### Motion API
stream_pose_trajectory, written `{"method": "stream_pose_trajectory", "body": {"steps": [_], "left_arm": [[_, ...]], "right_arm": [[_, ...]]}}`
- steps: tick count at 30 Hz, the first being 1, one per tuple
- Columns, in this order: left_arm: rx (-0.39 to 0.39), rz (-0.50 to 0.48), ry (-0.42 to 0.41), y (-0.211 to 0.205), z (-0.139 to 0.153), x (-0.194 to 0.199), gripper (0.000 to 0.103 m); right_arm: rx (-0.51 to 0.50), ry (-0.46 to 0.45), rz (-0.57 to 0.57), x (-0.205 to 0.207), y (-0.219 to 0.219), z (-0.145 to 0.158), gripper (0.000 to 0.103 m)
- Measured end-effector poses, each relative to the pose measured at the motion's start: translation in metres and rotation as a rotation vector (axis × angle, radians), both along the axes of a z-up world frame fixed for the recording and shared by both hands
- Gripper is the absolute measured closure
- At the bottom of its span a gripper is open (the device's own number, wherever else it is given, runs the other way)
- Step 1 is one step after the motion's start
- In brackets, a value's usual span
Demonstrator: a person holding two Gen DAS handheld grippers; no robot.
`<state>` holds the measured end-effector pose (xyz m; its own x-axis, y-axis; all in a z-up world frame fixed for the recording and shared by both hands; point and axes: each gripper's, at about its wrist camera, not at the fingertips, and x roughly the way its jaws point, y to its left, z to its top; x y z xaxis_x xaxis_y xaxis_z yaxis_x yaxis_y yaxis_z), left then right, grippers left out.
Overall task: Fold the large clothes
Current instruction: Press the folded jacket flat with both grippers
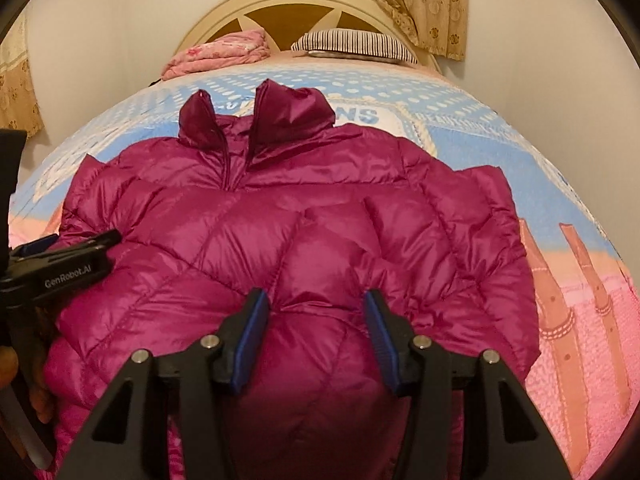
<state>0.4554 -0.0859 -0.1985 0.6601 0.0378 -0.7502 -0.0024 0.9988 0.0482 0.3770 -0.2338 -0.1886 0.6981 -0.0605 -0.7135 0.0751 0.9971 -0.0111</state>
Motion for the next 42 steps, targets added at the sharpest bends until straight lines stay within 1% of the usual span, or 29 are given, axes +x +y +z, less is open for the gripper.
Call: {"method": "stream_pose_trajectory", "body": {"steps": [4, 13, 18, 22, 31, 42], "left_arm": [[0.003, 0.000, 0.008, 0.000, -0.003, 0.002, 0.005], [0.035, 0.001, 0.014, -0.003, -0.006, 0.002, 0.004], [0.055, 0.003, 0.023, -0.006, -0.007, 0.004, 0.002], [0.052, 0.004, 0.027, -0.005, -0.008, 0.005, 0.002], [0.050, 0.004, 0.030, -0.004, -0.009, 0.007, 0.001], [0.049, 0.004, 0.029, -0.004, -0.010, 0.008, 0.001]], "right_arm": [[0.002, 0.010, -0.002, 0.002, -0.001, -0.004, 0.049], [0.001, 0.022, -0.009, 0.003, -0.003, -0.010, 0.049], [-0.026, 0.027, -0.012, 0.005, 0.001, -0.012, 0.048], [-0.055, 0.034, -0.014, 0.006, 0.004, -0.014, 0.048], [-0.086, 0.039, -0.018, 0.006, 0.007, -0.016, 0.047], [-0.103, 0.036, -0.022, 0.006, 0.009, -0.017, 0.047]]}}
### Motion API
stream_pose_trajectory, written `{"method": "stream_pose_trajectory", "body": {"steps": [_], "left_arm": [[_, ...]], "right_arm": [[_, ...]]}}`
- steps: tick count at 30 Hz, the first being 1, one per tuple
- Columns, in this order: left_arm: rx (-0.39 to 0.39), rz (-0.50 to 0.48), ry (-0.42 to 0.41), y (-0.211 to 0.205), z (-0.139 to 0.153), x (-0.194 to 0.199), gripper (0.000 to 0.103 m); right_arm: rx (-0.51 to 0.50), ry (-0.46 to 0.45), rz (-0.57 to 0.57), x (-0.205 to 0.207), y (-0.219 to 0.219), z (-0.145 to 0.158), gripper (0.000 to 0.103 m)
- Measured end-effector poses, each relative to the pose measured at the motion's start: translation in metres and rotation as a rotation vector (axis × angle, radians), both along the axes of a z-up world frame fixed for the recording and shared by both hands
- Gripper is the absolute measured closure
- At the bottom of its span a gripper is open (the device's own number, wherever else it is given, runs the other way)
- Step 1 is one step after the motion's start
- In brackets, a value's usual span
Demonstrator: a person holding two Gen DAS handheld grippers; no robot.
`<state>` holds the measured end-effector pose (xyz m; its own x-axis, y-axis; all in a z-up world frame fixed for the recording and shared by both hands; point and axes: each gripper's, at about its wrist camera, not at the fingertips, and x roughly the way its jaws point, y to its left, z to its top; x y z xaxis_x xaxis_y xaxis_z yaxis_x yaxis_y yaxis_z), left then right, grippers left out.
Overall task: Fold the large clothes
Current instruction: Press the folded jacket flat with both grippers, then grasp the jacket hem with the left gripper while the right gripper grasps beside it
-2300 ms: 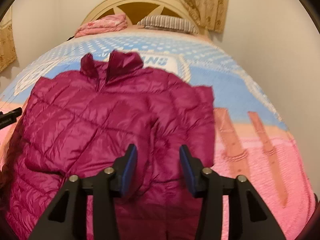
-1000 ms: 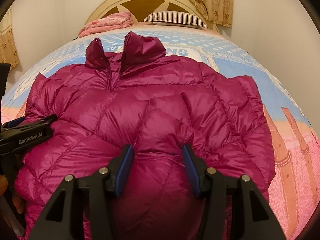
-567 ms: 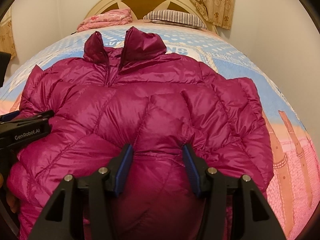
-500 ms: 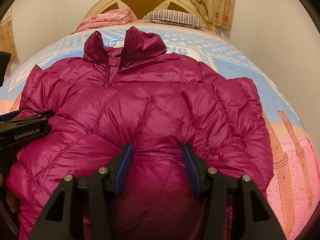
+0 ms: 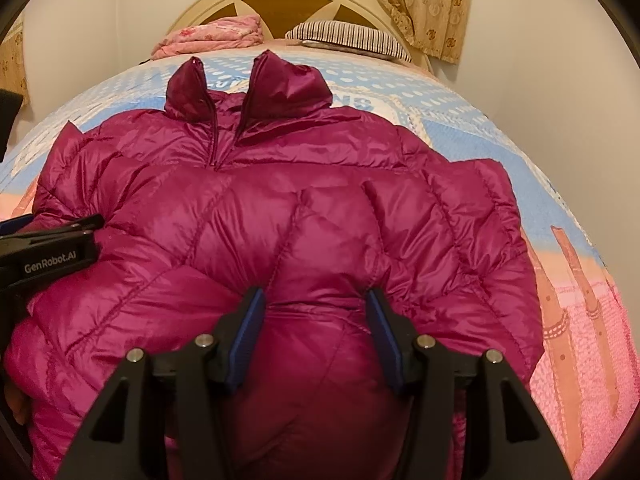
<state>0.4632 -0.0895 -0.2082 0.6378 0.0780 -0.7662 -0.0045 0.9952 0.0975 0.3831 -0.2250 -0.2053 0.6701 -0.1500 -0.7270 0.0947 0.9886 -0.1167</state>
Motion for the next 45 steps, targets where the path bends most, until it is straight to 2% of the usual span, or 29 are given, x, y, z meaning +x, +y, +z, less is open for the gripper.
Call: {"method": "stream_pose_trajectory", "body": {"steps": [13, 17, 18, 19, 21, 22, 25, 29, 32, 37, 42, 45], "left_arm": [[0.001, 0.000, 0.001, 0.000, 0.000, 0.000, 0.001], [0.017, -0.017, 0.028, 0.004, 0.015, -0.007, 0.001], [0.011, -0.025, 0.019, 0.008, 0.027, -0.011, 0.001], [-0.004, -0.034, 0.010, 0.010, 0.037, -0.014, 0.001], [-0.049, -0.060, -0.041, 0.018, 0.065, -0.014, 0.001], [-0.048, -0.062, -0.059, 0.020, 0.074, -0.011, 0.001], [-0.039, -0.060, -0.060, 0.020, 0.094, 0.017, 0.001], [-0.011, -0.035, -0.053, 0.012, 0.101, 0.064, 0.001], [-0.043, -0.026, -0.012, 0.004, 0.102, 0.101, 0.001], [-0.065, -0.008, 0.000, -0.011, 0.105, 0.154, 0.001], [-0.055, -0.042, 0.057, -0.037, 0.087, 0.197, 0.001], [-0.003, -0.084, 0.078, -0.054, 0.071, 0.204, 0.001]], "right_arm": [[-0.029, 0.003, -0.004, 0.000, 0.003, -0.001, 0.046], [0.007, 0.024, 0.031, 0.001, -0.002, 0.005, 0.043], [0.014, 0.033, 0.052, 0.001, -0.005, 0.009, 0.037], [0.022, 0.036, 0.069, 0.000, -0.008, 0.015, 0.026], [0.028, 0.011, 0.078, 0.000, -0.015, 0.029, 0.018], [0.023, -0.014, 0.074, 0.001, -0.019, 0.039, 0.017], [0.052, -0.025, 0.070, 0.023, -0.031, 0.062, 0.013], [0.069, -0.001, 0.066, 0.071, -0.043, 0.078, 0.013], [0.059, -0.005, 0.051, 0.105, -0.044, 0.087, 0.013], [0.076, -0.007, 0.028, 0.155, -0.054, 0.103, 0.012], [0.069, 0.054, 0.044, 0.204, -0.049, 0.096, 0.010], [0.074, 0.132, 0.073, 0.230, -0.045, 0.078, 0.010]]}}
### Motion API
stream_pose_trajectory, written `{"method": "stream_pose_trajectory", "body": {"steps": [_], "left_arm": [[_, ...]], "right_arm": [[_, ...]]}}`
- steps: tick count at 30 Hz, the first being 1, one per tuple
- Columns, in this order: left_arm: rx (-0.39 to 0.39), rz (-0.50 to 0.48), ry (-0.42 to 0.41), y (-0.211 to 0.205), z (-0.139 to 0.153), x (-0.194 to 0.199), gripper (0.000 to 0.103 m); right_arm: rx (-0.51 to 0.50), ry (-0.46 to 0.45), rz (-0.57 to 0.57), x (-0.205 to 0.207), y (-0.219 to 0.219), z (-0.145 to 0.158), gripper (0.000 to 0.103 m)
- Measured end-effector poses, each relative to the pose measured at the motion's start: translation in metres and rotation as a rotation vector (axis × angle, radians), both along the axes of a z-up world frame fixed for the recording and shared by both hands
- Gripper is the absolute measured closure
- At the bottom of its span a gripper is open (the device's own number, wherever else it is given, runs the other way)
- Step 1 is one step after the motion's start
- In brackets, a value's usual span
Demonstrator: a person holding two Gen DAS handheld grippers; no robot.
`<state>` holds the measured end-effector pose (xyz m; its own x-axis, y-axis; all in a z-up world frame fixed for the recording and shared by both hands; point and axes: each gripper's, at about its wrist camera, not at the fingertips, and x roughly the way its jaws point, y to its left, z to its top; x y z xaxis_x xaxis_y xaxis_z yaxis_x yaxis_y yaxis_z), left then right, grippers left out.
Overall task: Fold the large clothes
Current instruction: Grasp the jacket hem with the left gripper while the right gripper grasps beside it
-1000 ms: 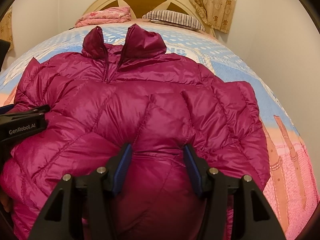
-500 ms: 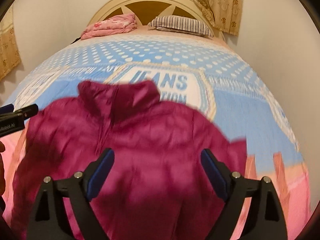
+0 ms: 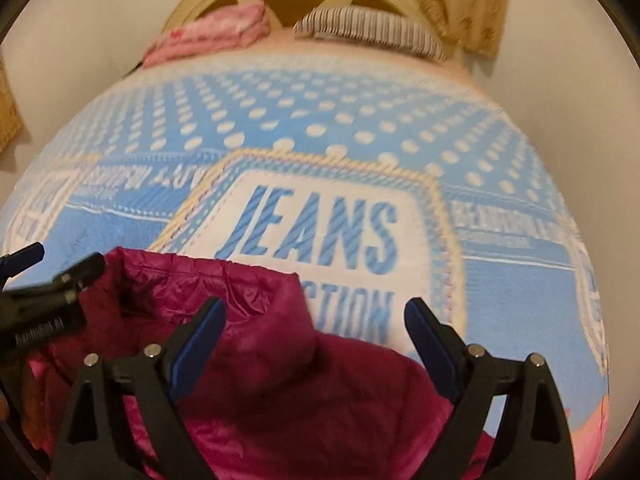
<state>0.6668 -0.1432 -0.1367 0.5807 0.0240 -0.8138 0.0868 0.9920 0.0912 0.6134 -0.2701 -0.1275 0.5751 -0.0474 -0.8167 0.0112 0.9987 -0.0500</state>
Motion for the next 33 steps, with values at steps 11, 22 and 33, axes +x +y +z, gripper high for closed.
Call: {"method": "stream_pose_trajectory", "body": {"steps": [11, 22, 33], "left_arm": [[-0.013, -0.122, -0.023, 0.004, 0.003, -0.036, 0.092], [0.043, -0.140, -0.108, 0.019, -0.015, -0.101, 0.095], [0.047, -0.130, -0.102, 0.025, -0.042, -0.099, 0.095]], "right_arm": [[-0.054, 0.036, 0.087, -0.026, -0.014, -0.013, 0.091], [-0.116, -0.019, 0.095, -0.083, -0.022, -0.027, 0.098], [-0.014, -0.022, 0.013, -0.100, -0.053, -0.054, 0.101]]}}
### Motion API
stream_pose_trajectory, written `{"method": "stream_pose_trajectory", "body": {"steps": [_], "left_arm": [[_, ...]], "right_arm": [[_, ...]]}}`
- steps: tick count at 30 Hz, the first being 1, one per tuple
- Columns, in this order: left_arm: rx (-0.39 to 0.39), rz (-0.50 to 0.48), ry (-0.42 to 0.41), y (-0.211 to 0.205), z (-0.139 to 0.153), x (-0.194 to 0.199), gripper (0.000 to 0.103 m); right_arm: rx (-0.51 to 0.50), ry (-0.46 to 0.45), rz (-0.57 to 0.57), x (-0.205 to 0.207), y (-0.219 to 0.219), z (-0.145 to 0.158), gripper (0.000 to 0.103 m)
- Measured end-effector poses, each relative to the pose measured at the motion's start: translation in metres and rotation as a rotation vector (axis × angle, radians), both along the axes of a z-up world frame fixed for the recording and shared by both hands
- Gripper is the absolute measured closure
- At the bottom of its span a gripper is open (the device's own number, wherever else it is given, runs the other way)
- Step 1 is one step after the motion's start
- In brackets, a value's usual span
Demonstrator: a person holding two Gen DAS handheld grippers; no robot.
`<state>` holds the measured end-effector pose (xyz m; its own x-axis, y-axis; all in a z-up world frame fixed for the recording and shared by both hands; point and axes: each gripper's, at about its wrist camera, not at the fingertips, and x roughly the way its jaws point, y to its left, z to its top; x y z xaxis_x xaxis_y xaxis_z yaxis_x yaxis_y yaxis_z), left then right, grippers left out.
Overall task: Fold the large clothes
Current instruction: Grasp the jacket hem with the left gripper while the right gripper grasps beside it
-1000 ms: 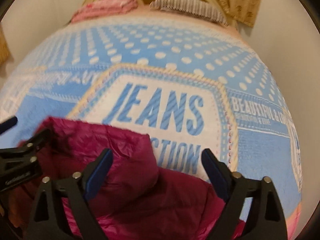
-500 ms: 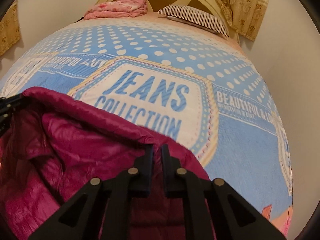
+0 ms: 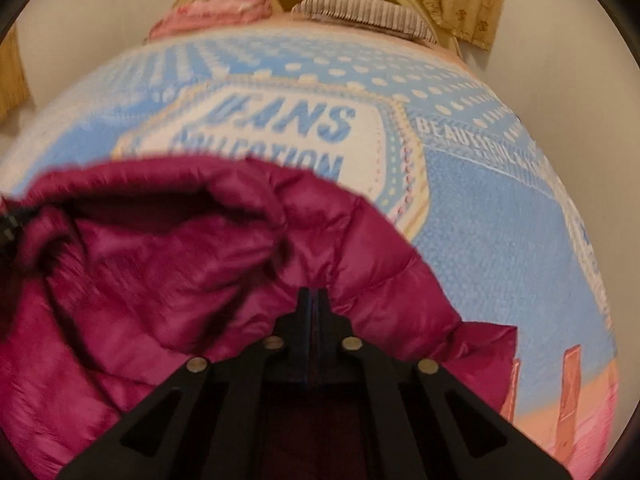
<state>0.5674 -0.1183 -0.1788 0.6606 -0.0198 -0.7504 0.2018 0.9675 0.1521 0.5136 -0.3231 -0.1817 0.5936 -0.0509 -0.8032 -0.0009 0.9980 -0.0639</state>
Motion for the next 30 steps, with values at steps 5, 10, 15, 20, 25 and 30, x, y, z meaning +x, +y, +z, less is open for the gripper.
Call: {"method": "stream_pose_trajectory", "body": {"steps": [5, 10, 15, 20, 25, 30], "left_arm": [[-0.001, 0.003, 0.007, 0.003, 0.003, 0.004, 0.094], [-0.088, 0.019, -0.028, 0.010, 0.040, -0.011, 0.085], [-0.176, 0.057, -0.190, 0.024, 0.087, -0.031, 0.014], [-0.114, 0.128, -0.218, 0.010, 0.085, 0.015, 0.011], [-0.040, 0.133, -0.065, -0.008, 0.036, 0.048, 0.011], [0.025, 0.054, -0.074, -0.023, 0.002, 0.012, 0.011]], "right_arm": [[0.093, -0.098, -0.099, 0.005, -0.020, 0.040, 0.046], [0.115, -0.128, -0.083, 0.029, -0.006, 0.058, 0.043], [0.138, -0.115, -0.052, 0.051, 0.013, 0.057, 0.043], [0.181, -0.070, -0.025, 0.067, 0.023, 0.049, 0.043], [0.184, 0.034, 0.005, 0.079, 0.036, 0.029, 0.043], [0.060, 0.052, 0.065, 0.053, 0.048, 0.007, 0.043]]}}
